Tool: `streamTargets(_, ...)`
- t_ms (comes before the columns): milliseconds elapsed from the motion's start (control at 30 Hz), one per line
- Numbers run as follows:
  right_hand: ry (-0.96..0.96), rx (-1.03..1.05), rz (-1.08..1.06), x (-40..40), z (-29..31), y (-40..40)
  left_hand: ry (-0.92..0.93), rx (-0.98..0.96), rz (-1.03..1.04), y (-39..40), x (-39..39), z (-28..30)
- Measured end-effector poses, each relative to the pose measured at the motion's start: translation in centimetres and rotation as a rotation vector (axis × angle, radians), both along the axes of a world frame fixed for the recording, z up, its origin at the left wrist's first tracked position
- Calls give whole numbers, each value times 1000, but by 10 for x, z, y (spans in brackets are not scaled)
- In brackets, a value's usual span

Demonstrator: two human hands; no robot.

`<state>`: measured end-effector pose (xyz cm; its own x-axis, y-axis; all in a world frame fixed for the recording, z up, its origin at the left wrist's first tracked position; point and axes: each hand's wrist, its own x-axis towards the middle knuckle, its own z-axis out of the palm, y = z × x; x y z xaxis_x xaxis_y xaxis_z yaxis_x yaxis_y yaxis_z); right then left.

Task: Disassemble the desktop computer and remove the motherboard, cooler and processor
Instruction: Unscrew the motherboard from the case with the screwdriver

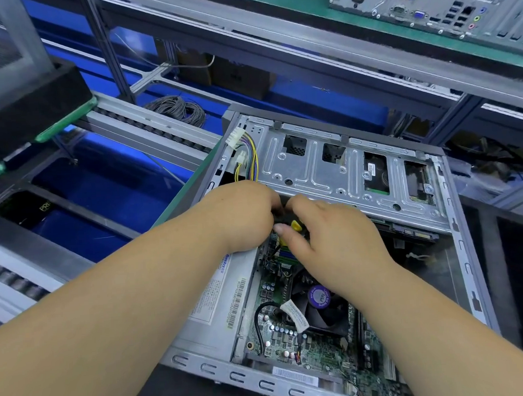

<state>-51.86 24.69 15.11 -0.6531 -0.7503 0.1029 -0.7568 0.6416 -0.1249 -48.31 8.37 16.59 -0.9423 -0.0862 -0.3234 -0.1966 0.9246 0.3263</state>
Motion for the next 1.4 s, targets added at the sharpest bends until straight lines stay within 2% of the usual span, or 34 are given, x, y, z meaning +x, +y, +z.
streamTargets(67,-12,37,-22,-1,2,0,2,8,1,-1,0,-1)
streamTargets(267,-128,-10,86,-1,-3,1,40,-15,-3,-1,-1,-4)
streamTargets(400,-118,34,124,2,-6,-1,45,3,-9,0,-1,-4)
streamTargets(567,-126,-146,60,-1,4,3,28,31,7,-1,0,-2)
streamTargets(1033,-169,-113,95,-3,4,4,30,21,-8,-2,-1,-4)
streamTargets(1300,-115,-267,-1,-1,25,18,32,63,-10,-4,0,-6)
streamTargets(1400,-80,-352,-56,-2,42,30,31,200,-11,-5,3,-4)
